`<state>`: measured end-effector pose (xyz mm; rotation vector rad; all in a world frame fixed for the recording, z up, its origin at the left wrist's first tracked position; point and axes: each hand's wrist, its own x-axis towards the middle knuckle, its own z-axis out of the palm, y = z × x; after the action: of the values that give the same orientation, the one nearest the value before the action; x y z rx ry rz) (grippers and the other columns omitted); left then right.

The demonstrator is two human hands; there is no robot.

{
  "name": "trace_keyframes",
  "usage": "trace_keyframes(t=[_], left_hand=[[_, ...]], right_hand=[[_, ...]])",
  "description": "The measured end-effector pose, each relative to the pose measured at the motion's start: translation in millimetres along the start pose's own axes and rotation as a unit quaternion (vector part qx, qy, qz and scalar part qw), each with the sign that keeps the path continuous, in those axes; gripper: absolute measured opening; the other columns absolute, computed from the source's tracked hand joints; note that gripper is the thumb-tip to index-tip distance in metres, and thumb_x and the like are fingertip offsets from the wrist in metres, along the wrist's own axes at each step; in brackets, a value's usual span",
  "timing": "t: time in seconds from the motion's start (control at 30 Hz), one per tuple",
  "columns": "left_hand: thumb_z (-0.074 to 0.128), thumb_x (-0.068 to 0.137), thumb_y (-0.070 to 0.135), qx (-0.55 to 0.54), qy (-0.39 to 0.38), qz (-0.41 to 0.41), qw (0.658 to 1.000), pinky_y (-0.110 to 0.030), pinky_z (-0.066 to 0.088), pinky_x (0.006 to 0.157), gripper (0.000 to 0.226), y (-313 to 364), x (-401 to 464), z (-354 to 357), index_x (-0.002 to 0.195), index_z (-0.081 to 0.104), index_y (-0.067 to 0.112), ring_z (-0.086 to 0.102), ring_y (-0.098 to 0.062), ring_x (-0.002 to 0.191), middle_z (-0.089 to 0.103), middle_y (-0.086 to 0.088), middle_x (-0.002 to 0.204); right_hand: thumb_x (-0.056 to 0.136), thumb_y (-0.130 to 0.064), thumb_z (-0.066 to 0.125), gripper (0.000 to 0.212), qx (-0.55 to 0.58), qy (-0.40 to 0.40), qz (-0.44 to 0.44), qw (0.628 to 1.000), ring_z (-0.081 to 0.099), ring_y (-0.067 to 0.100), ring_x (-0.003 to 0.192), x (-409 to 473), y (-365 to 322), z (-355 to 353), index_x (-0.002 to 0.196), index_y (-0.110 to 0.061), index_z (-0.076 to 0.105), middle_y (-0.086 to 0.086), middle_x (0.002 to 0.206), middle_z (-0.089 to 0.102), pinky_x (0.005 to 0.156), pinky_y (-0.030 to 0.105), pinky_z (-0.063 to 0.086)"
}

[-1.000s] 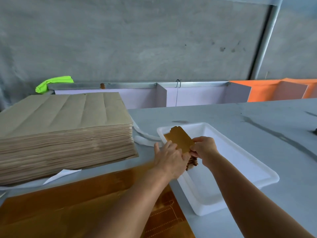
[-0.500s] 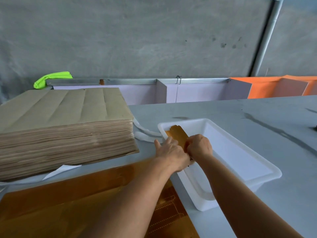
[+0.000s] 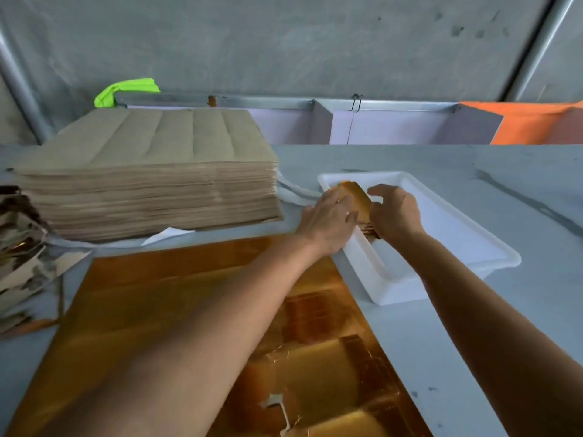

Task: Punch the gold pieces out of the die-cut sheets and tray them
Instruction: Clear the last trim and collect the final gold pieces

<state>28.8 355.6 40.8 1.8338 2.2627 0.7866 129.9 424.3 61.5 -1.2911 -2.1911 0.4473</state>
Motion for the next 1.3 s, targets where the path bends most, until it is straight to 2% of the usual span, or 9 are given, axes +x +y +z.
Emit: trace_keyframes(t=[0.1,0.2,0.3,0.43,0.6,0.73,0.87,1.13,1.3], left_hand=[[0.042,0.1,0.026,-0.004,-0.015,0.01,1.0,-0.042,0.035,0.105,0.037,-7,-51,-14,0.133,0.05,0.012,0.042,-0.024,0.128,0.049,-0.006,0.137],[0.052,0.096,0.022,0.005,-0.055,-0.007,0.998,-0.034,0.036,0.105,0.037,-17,-104,-29,0.133,0.053,0.017,0.046,-0.021,0.127,0.051,-0.004,0.138],[0.06,0.092,0.018,0.032,-0.085,-0.005,0.996,-0.031,0.042,0.101,0.035,-27,-151,-43,0.127,0.059,0.021,0.051,-0.015,0.121,0.055,0.001,0.133],[0.063,0.09,0.019,0.044,-0.138,-0.038,0.989,-0.033,0.041,0.101,0.04,-38,-197,-46,0.129,0.056,0.026,0.048,-0.012,0.122,0.051,0.006,0.135],[0.065,0.089,0.019,0.007,-0.132,-0.064,0.989,-0.023,0.042,0.086,0.043,-51,-226,-49,0.13,0.055,0.026,0.05,-0.005,0.107,0.055,0.007,0.126],[0.067,0.087,0.019,0.0,-0.14,-0.055,0.989,-0.029,0.047,0.09,0.038,-47,-235,-45,0.124,0.059,0.027,0.054,-0.01,0.107,0.058,0.008,0.118],[0.07,0.084,0.028,0.041,-0.172,-0.003,0.984,-0.031,0.039,0.099,0.038,-38,-244,-27,0.121,0.062,0.023,0.046,-0.013,0.117,0.054,0.008,0.127],[0.065,0.089,0.022,0.044,-0.067,-0.026,0.996,-0.024,0.04,0.076,0.012,-33,-240,-9,0.101,0.068,0.022,0.052,-0.014,0.099,0.05,0.009,0.095],[0.061,0.091,0.017,0.052,-0.039,-0.046,0.997,-0.03,0.048,0.08,0.01,-31,-239,-2,0.095,0.069,0.02,0.056,-0.017,0.098,0.061,0.003,0.104]], right_hand=[[0.088,-0.004,0.056,0.024,0.061,0.041,-0.085,0.994,0.064,0.028,0.094,-52,-14,-9,0.107,-0.007,0.07,0.011,0.105,0.071,0.076,0.018,0.043],[0.084,-0.012,0.069,0.012,0.115,-0.065,-0.135,0.982,0.063,0.009,0.071,-114,-21,-13,0.093,-0.012,0.075,-0.002,0.084,0.071,0.061,0.0,0.04],[0.08,-0.037,0.072,0.02,0.058,-0.244,-0.13,0.959,0.062,0.006,0.073,-168,-26,-8,0.089,-0.02,0.074,-0.011,0.08,0.067,0.061,0.01,0.048],[0.078,-0.05,0.07,0.037,-0.118,-0.337,-0.121,0.926,0.052,0.007,0.076,-216,-36,10,0.099,-0.022,0.06,-0.007,0.089,0.056,0.061,0.019,0.043],[0.088,-0.02,0.066,0.009,-0.08,-0.336,-0.141,0.928,0.06,0.007,0.081,-227,-39,23,0.096,-0.016,0.065,-0.002,0.1,0.063,0.064,0.016,0.05],[0.088,-0.018,0.066,0.01,-0.076,-0.33,-0.161,0.927,0.055,0.001,0.08,-228,-34,23,0.098,-0.019,0.067,-0.008,0.102,0.06,0.058,0.011,0.045],[0.089,-0.014,0.065,0.011,-0.036,-0.306,-0.171,0.936,0.059,0.001,0.083,-231,-29,21,0.097,-0.018,0.071,-0.01,0.097,0.063,0.068,0.01,0.049],[0.092,-0.004,0.054,0.018,-0.042,-0.237,-0.164,0.957,0.062,0.009,0.086,-240,-29,27,0.099,-0.013,0.068,-0.001,0.099,0.067,0.073,0.016,0.05],[0.098,-0.004,0.041,0.021,-0.075,-0.208,-0.192,0.956,0.053,0.011,0.079,-250,-32,30,0.105,-0.009,0.06,0.005,0.105,0.063,0.07,0.018,0.044]])
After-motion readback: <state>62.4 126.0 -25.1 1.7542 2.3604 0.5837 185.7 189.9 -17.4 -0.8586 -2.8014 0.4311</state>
